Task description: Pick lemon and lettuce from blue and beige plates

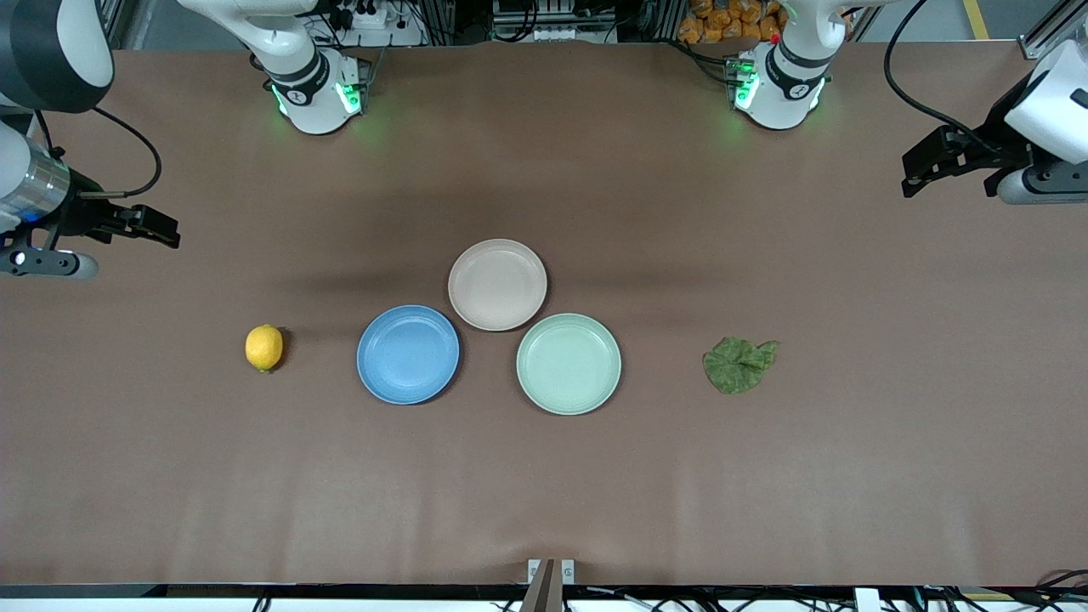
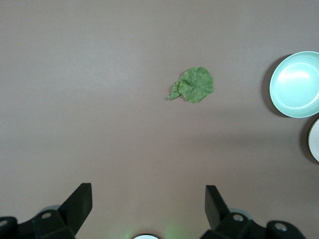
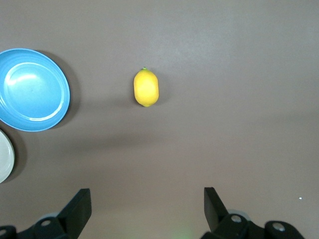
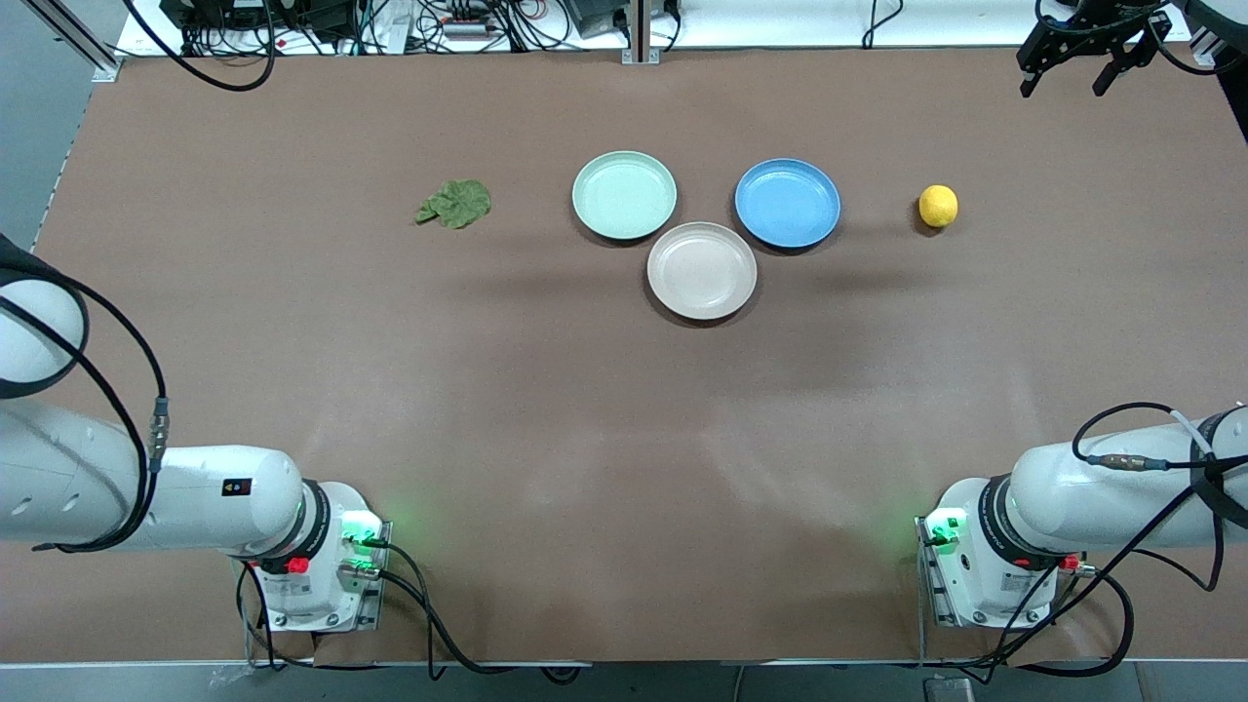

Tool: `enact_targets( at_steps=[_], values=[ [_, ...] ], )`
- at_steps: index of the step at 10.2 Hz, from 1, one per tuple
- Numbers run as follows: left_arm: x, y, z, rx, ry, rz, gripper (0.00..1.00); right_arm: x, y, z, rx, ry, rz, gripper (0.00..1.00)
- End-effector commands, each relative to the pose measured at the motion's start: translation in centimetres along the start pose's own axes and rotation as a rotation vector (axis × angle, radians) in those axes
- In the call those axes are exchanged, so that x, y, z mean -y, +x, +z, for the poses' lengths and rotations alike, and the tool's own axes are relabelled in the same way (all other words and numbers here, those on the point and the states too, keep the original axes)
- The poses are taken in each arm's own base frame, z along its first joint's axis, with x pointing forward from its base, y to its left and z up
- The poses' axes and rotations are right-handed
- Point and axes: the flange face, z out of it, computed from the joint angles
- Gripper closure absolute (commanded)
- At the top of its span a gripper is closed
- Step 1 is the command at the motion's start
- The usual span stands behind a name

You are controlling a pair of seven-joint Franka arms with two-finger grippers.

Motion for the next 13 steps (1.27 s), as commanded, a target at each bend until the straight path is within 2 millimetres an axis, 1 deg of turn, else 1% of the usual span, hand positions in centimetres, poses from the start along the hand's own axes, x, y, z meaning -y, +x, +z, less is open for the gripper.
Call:
enact_targets(
  at_steps=[1, 3, 4, 5, 6, 7, 8, 9, 10, 11, 12, 13],
  values=[
    [0.0, -0.1, -0.2, 0.010, 0.005, 0.051, 0.00, 0.5, 0.7, -3.2, -0.054, 0.008, -0.010, 0.00],
    [0.7, -0.1, -0.2, 0.013, 0.004, 0.053, 0.00, 0.6, 1.7, -4.8, -0.071, 0.008, -0.008, 0.00],
    [0.3, -0.1, -0.2, 0.013, 0.003, 0.059, 0.00, 0.3, 1.8, -5.3, -0.053, 0.006, 0.008, 0.00],
    [0.7, -0.1, -0.3, 0.012, 0.001, 0.053, 0.00, -0.1, 1.5, -6.0, -0.044, -0.001, 0.022, 0.00],
    [0.8, -0.1, -0.3, 0.011, -0.001, 0.052, 0.00, -1.3, 1.2, -7.0, -0.030, -0.016, 0.051, 0.00],
    [1.0, 0.0, -0.3, 0.011, -0.001, 0.047, 0.00, -1.7, 1.1, -7.6, -0.035, -0.011, 0.038, 0.00],
    [1.0, -0.1, -0.5, 0.008, -0.008, 0.047, 0.00, -1.4, 0.9, -8.8, -0.059, 0.000, -0.042, 0.00],
    [1.2, -0.1, -0.5, 0.007, -0.015, 0.046, 0.00, -2.1, 0.9, -9.5, -0.077, 0.082, -0.031, 0.00],
    [1.0, -0.1, -0.4, 0.010, -0.016, 0.051, 0.00, -2.8, 1.0, -9.8, -0.095, 0.152, -0.012, 0.00],
    [0.7, -0.2, -0.5, 0.009, -0.016, 0.057, 0.00, -2.8, 1.3, -10.1, -0.127, 0.090, -0.018, 0.00],
    [0.4, -0.3, -0.8, 0.003, -0.018, 0.063, 0.00, -1.4, 1.1, -10.6, -0.141, -0.008, -0.048, 0.00],
    [0.3, -0.3, -0.9, 0.001, -0.015, 0.066, 0.00, 0.0, 1.0, -11.0, -0.155, -0.056, -0.047, 0.00]
  ],
)
